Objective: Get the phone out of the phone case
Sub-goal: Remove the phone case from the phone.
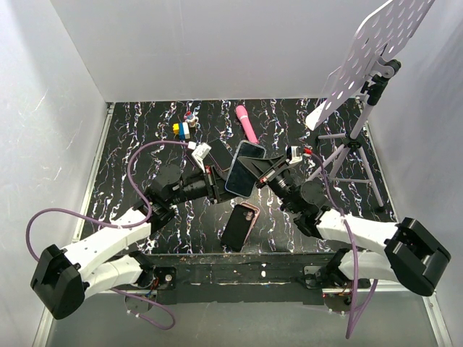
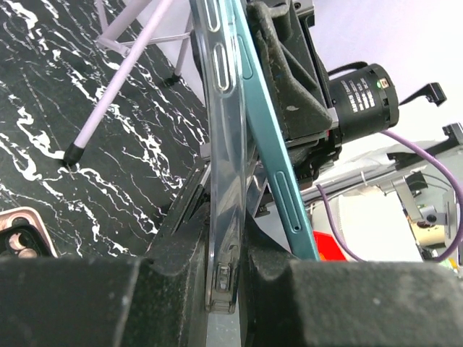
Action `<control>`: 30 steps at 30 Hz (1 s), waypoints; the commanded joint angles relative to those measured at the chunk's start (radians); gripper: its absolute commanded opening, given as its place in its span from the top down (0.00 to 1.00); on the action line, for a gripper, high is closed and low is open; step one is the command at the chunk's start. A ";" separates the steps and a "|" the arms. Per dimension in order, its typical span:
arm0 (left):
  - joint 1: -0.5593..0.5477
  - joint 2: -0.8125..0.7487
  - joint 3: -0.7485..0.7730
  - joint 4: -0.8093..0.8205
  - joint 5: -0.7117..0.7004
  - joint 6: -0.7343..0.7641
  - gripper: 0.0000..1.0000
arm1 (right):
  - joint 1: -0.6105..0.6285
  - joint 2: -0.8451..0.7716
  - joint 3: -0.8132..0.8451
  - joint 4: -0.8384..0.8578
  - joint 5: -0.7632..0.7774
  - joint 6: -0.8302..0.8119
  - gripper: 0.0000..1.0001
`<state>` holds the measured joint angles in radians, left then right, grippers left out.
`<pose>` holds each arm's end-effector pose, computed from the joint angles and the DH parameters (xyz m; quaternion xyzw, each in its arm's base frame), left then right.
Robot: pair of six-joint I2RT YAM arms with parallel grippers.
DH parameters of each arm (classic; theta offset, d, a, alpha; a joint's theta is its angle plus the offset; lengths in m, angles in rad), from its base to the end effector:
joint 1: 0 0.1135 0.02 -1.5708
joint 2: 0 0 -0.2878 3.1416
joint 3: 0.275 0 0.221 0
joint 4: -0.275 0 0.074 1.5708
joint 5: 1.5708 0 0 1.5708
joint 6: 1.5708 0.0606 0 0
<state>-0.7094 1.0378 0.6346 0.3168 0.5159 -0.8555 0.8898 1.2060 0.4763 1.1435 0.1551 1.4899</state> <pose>0.1468 -0.1655 0.3222 0.1200 0.7233 -0.5941 0.3309 0.1574 0.1794 0.3391 0.2231 0.5016 0.7592 0.3497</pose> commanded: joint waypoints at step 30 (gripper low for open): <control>0.028 -0.240 0.030 -0.081 0.334 -0.188 0.12 | -0.173 -0.450 0.064 -0.473 -0.336 -0.207 0.99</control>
<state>-0.6880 0.7292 0.6071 -0.0334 0.6903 -0.7273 0.7265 0.7834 0.4736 0.6609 -0.2016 1.2858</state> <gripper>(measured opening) 0.879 0.221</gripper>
